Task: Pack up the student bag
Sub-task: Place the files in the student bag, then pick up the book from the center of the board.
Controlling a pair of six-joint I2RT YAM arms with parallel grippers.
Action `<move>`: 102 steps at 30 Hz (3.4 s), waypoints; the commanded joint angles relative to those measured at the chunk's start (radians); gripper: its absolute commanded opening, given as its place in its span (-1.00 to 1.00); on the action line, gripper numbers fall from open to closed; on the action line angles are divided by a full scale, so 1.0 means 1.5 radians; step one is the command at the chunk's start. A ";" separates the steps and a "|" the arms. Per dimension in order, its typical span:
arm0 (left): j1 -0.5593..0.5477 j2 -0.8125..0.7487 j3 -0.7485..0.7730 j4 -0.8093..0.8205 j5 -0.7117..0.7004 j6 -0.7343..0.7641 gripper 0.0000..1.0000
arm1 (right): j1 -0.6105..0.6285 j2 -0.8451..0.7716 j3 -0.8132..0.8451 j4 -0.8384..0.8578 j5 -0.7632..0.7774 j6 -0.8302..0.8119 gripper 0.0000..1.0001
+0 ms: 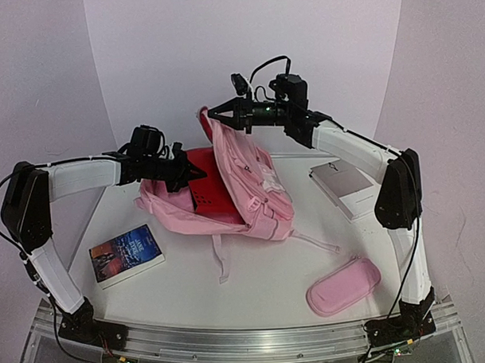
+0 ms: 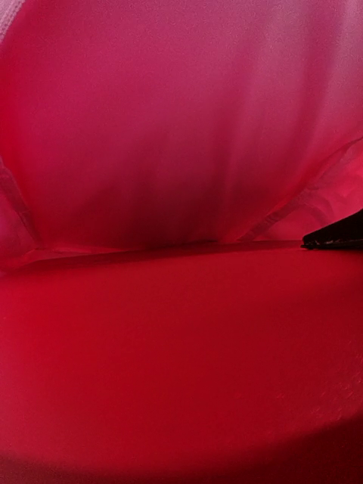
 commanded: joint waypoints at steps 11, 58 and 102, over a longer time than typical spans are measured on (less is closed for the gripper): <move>-0.011 0.005 0.100 -0.095 0.110 0.060 -0.99 | 0.011 -0.008 0.080 0.145 -0.080 -0.006 -1.00; 0.022 0.022 0.282 -0.593 -0.281 0.274 0.32 | -0.015 -0.155 -0.255 0.166 -0.081 -0.030 -1.00; 0.067 -0.035 0.291 -0.539 -0.232 0.221 0.73 | -0.199 -0.118 -0.447 -0.418 0.857 -0.834 0.26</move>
